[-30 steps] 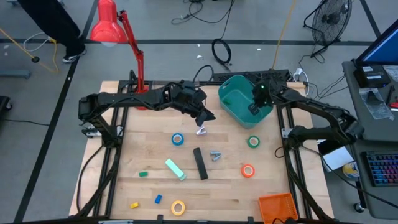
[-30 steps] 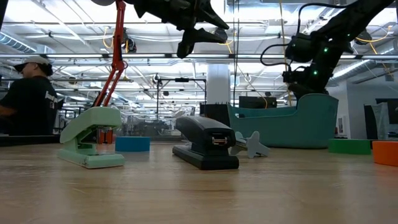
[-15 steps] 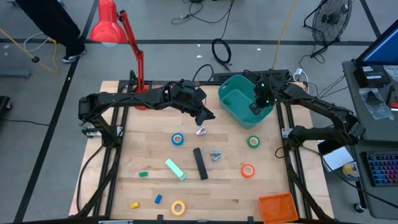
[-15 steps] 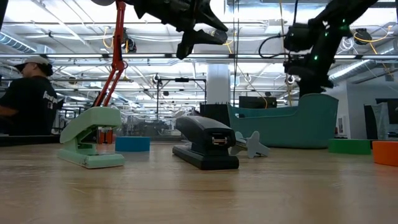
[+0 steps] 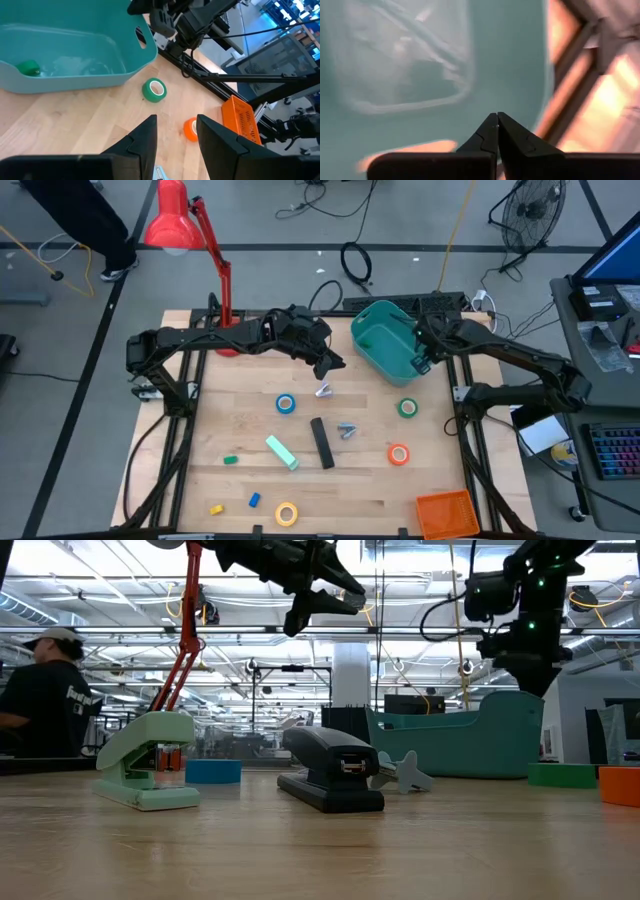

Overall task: Pick and place Stapler, Stapler remover, tape
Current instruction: Put the green stapler into the green bin

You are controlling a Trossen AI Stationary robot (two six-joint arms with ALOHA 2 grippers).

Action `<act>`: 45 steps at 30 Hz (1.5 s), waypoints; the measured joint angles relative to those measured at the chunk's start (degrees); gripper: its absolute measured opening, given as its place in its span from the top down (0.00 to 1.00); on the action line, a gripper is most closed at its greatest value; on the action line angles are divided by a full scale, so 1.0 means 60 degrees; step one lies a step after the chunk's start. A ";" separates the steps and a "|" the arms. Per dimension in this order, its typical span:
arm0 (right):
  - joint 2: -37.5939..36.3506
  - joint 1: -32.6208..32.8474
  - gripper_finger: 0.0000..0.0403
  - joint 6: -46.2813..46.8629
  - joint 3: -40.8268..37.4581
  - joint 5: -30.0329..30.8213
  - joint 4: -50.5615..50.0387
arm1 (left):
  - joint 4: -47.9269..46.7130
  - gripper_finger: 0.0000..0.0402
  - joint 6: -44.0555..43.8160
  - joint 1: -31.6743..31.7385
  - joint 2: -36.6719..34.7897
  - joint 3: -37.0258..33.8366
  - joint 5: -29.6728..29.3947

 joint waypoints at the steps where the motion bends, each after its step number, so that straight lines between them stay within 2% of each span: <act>1: 0.0064 0.0000 1.00 -0.0163 -0.0061 0.0403 0.0042 | 0.0002 0.65 0.0000 -0.0002 0.0000 0.0000 0.0001; 5: 0.0369 -0.0148 1.00 -0.0930 -0.0225 0.1719 0.0548 | 0.0002 0.65 -0.0033 -0.0002 0.0000 0.0000 0.0005; 8: 0.0510 -0.0290 1.00 -0.1529 -0.0281 0.2404 0.1623 | 0.0002 0.65 -0.0108 -0.0047 0.0000 0.0000 0.0019; 12: 0.0522 -0.0499 1.00 -0.2218 -0.0338 0.2634 0.3394 | 0.0002 0.65 -0.0141 -0.0121 0.0000 0.0000 0.0023; 18: 0.0194 -0.0363 1.00 -0.1535 0.0191 0.0877 0.3150 | -0.0056 0.65 -0.0216 -0.0240 0.0000 0.0000 0.0055; 23: -0.0506 0.0188 1.00 -0.1403 0.0713 -0.2204 0.3029 | -0.0086 0.65 -0.0106 -0.0356 0.0000 0.0000 0.0090; 26: -0.1006 0.0794 1.00 -0.1088 0.0812 -0.3273 0.2880 | -0.0479 0.65 -0.0066 -0.0341 0.0000 0.0000 0.0486; 29: -0.1612 0.1480 1.00 -0.0362 0.0836 -0.3417 0.2618 | -0.1464 0.65 0.0327 -0.0389 0.0000 0.0000 0.1196; 31: -0.1999 0.1924 1.00 0.0022 0.0840 -0.3424 0.2459 | -0.2226 0.65 0.0628 -0.0517 0.0000 0.0000 0.1321; 38: -0.2946 0.3263 1.00 0.1079 0.0840 -0.3644 0.2674 | -0.4842 0.65 0.1337 -0.1219 0.0000 -0.0004 -0.0144; 45: -0.3064 0.3857 1.00 0.1572 0.0840 -0.3326 0.2755 | -0.7347 0.65 0.1202 -0.2190 0.0000 -0.0004 -0.0243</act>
